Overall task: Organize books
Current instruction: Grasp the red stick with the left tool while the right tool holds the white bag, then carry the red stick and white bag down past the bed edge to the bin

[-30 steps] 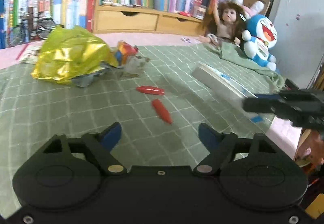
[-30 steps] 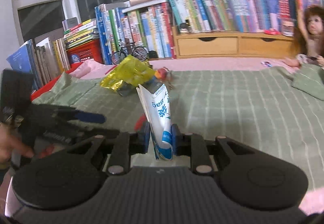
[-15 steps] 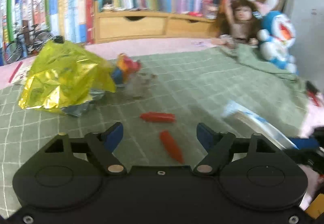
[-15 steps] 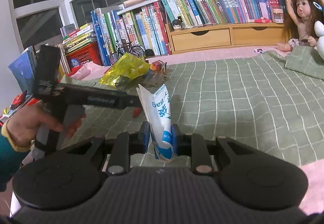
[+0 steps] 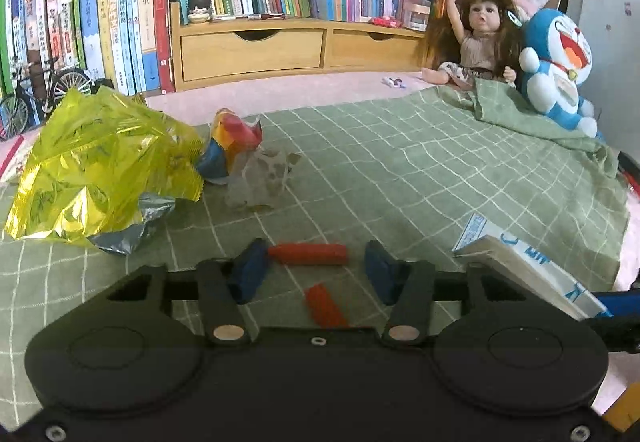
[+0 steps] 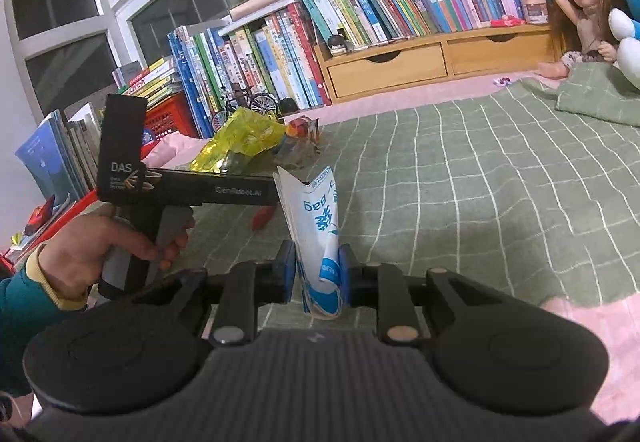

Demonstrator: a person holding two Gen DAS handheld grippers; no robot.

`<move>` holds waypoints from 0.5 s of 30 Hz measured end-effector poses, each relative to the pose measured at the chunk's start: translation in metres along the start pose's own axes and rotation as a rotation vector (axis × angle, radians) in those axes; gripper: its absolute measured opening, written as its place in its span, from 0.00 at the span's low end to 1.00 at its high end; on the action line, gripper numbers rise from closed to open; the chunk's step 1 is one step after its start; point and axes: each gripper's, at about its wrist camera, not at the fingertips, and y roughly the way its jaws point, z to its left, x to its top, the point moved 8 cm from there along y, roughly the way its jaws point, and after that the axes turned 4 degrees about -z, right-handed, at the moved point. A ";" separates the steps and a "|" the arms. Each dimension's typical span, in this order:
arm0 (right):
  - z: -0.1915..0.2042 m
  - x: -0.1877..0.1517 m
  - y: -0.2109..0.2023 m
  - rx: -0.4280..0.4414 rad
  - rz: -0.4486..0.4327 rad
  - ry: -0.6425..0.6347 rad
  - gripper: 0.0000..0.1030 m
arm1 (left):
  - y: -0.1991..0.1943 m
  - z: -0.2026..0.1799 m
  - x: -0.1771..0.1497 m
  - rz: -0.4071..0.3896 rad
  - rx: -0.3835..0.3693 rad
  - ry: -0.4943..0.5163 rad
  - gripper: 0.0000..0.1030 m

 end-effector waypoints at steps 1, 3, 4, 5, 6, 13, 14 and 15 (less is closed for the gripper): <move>0.001 0.001 -0.001 0.001 -0.003 -0.003 0.26 | 0.000 0.000 0.000 0.000 0.004 0.002 0.41; 0.004 0.002 -0.003 0.009 -0.011 -0.004 0.26 | 0.000 0.000 0.000 -0.001 0.001 -0.002 0.41; 0.004 0.002 -0.005 0.012 -0.014 -0.003 0.26 | 0.000 0.000 0.000 -0.002 0.000 -0.005 0.41; 0.005 0.003 -0.006 0.013 -0.017 -0.002 0.26 | -0.001 0.000 0.000 -0.003 -0.002 -0.011 0.41; 0.006 0.003 -0.007 0.013 -0.018 -0.002 0.26 | -0.001 0.001 0.001 -0.003 -0.004 -0.015 0.41; 0.014 0.000 -0.015 0.020 -0.015 -0.004 0.26 | -0.023 0.005 -0.002 -0.030 -0.034 -0.080 0.41; 0.016 -0.001 -0.016 0.024 -0.015 -0.001 0.26 | -0.029 0.005 -0.003 -0.033 -0.036 -0.085 0.41; 0.018 -0.002 -0.017 0.027 -0.015 0.001 0.26 | -0.035 0.005 -0.004 -0.039 -0.035 -0.089 0.41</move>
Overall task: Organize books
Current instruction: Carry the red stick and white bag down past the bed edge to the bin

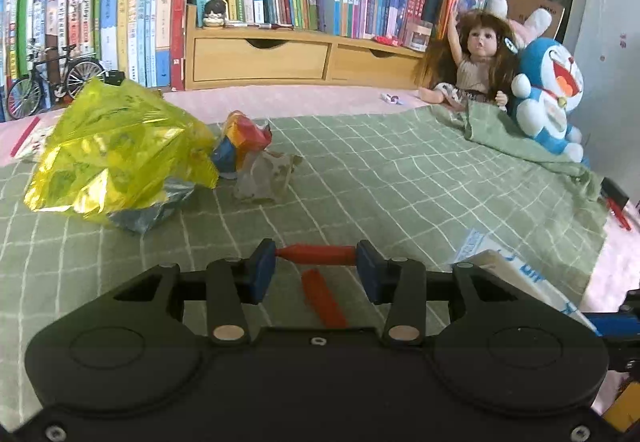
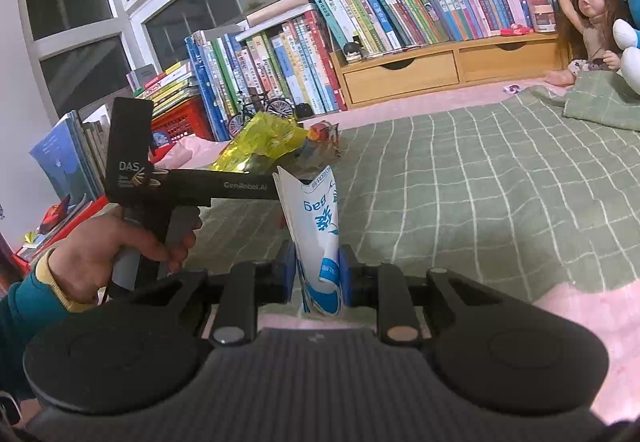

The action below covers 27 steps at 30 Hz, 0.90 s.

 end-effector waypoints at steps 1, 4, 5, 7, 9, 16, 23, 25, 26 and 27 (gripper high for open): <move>0.002 -0.001 0.000 0.003 0.000 0.002 0.26 | -0.007 0.000 0.000 -0.009 0.000 -0.003 0.41; 0.010 -0.004 -0.003 0.014 0.006 0.001 0.26 | -0.028 0.001 -0.001 -0.028 0.006 0.000 0.41; 0.014 -0.006 -0.004 0.018 0.008 -0.004 0.26 | -0.035 0.001 -0.001 -0.030 0.005 -0.001 0.41; 0.020 -0.007 -0.006 0.021 0.010 -0.014 0.26 | -0.051 0.000 -0.004 -0.030 -0.011 -0.019 0.41; 0.028 -0.010 -0.008 0.031 0.011 -0.022 0.26 | -0.068 -0.002 -0.009 -0.037 -0.024 -0.028 0.41; 0.051 -0.022 -0.016 0.063 0.018 -0.025 0.26 | -0.117 -0.005 -0.035 -0.039 -0.033 -0.036 0.41; 0.062 -0.034 -0.031 0.063 0.035 -0.015 0.26 | -0.157 -0.004 -0.058 -0.053 -0.029 -0.053 0.41; 0.066 -0.038 -0.036 0.064 0.037 -0.010 0.26 | -0.167 -0.003 -0.066 -0.051 -0.027 -0.067 0.41; 0.068 -0.041 -0.039 0.066 0.037 -0.007 0.26 | -0.173 -0.003 -0.070 -0.050 -0.027 -0.071 0.41; 0.069 -0.044 -0.042 0.069 0.038 -0.004 0.26 | -0.179 -0.003 -0.074 -0.048 -0.025 -0.071 0.41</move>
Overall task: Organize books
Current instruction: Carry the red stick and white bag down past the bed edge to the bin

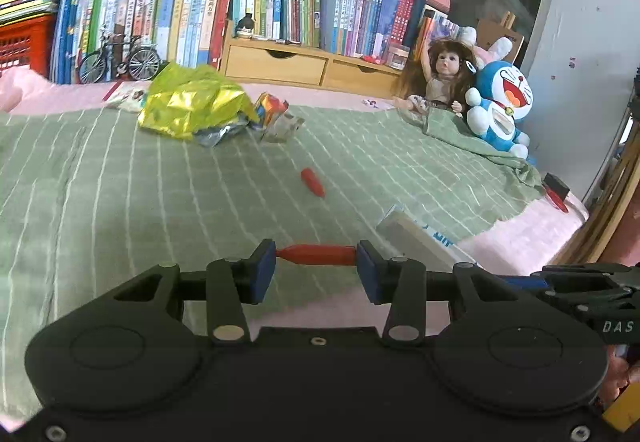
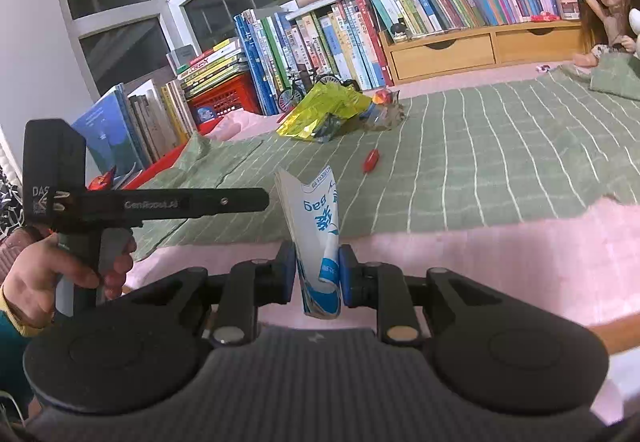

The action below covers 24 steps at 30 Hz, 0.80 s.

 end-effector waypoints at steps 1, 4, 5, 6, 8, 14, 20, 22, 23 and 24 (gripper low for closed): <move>0.002 -0.002 -0.002 0.002 0.001 0.001 0.26 | -0.005 -0.001 -0.002 0.000 0.003 0.003 0.41; 0.008 -0.011 -0.009 0.004 0.012 -0.003 0.26 | -0.021 -0.005 -0.011 -0.003 0.012 0.029 0.41; 0.010 -0.014 -0.011 0.006 0.017 -0.004 0.26 | -0.026 -0.008 -0.014 -0.001 0.007 0.034 0.41; 0.012 -0.017 -0.013 0.009 0.022 -0.003 0.26 | -0.030 -0.010 -0.017 0.001 0.002 0.035 0.41; 0.016 -0.022 -0.016 0.016 0.027 0.001 0.26 | -0.039 -0.014 -0.023 0.004 -0.006 0.032 0.41; 0.027 -0.035 -0.030 0.033 0.030 0.000 0.26 | -0.058 -0.025 -0.039 0.009 -0.025 0.014 0.41; 0.033 -0.048 -0.047 0.041 0.043 -0.005 0.26 | -0.075 -0.034 -0.058 0.014 -0.029 0.009 0.41; 0.035 -0.052 -0.052 0.040 0.046 -0.003 0.26 | -0.079 -0.036 -0.065 0.023 -0.034 -0.003 0.41; 0.037 -0.055 -0.054 0.040 0.048 0.000 0.26 | -0.080 -0.037 -0.070 0.029 -0.039 -0.013 0.41; 0.038 -0.057 -0.056 0.041 0.050 0.001 0.26 | -0.081 -0.037 -0.074 0.039 -0.046 -0.022 0.41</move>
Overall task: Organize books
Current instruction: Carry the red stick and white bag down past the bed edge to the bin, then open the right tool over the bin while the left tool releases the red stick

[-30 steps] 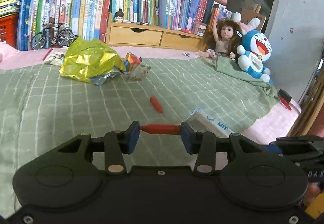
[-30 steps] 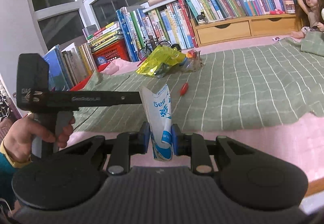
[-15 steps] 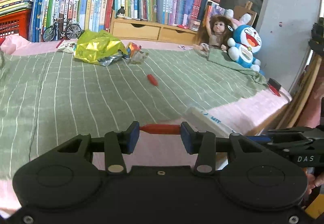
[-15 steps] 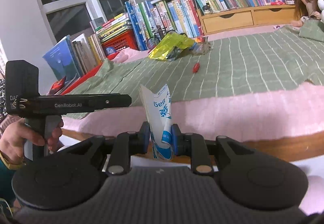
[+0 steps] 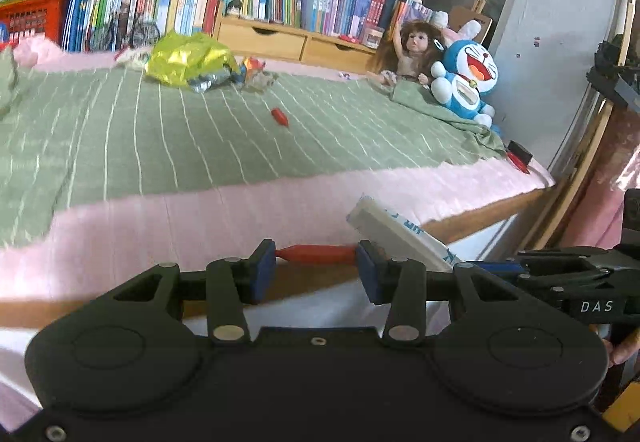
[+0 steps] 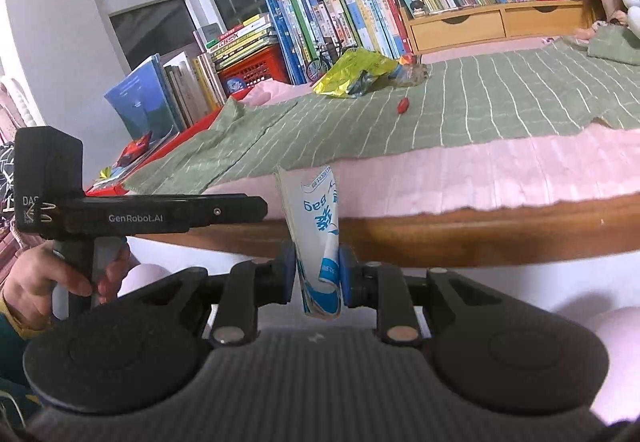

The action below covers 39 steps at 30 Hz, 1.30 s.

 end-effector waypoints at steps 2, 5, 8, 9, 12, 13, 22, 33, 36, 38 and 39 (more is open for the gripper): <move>0.003 -0.006 -0.003 0.002 0.010 -0.001 0.26 | -0.001 -0.003 -0.011 0.025 -0.015 -0.001 0.41; 0.006 -0.018 -0.005 0.007 0.037 0.000 0.26 | 0.000 -0.004 -0.029 0.065 -0.011 0.002 0.41; 0.007 -0.031 -0.005 0.005 0.077 0.007 0.26 | 0.003 0.002 -0.044 0.102 -0.012 -0.030 0.41; 0.007 -0.036 -0.005 0.002 0.091 0.004 0.26 | 0.005 0.004 -0.049 0.114 -0.008 -0.036 0.41; 0.007 -0.047 -0.003 -0.001 0.138 -0.012 0.26 | 0.011 0.010 -0.063 0.147 0.016 -0.028 0.41; 0.007 -0.049 -0.001 0.000 0.148 -0.013 0.26 | 0.013 0.011 -0.068 0.157 0.022 -0.030 0.41; -0.013 -0.084 0.029 -0.053 0.267 0.055 0.26 | 0.043 0.026 -0.114 0.287 0.019 -0.102 0.40; -0.016 -0.103 0.051 -0.068 0.330 0.099 0.26 | 0.063 0.035 -0.140 0.358 0.028 -0.125 0.40; -0.017 -0.102 0.053 -0.071 0.333 0.105 0.26 | 0.064 0.040 -0.140 0.358 0.043 -0.126 0.41; -0.017 -0.102 0.055 -0.069 0.337 0.107 0.26 | 0.065 0.043 -0.140 0.358 0.054 -0.131 0.41; -0.017 -0.102 0.056 -0.067 0.339 0.107 0.26 | 0.065 0.045 -0.140 0.357 0.059 -0.136 0.41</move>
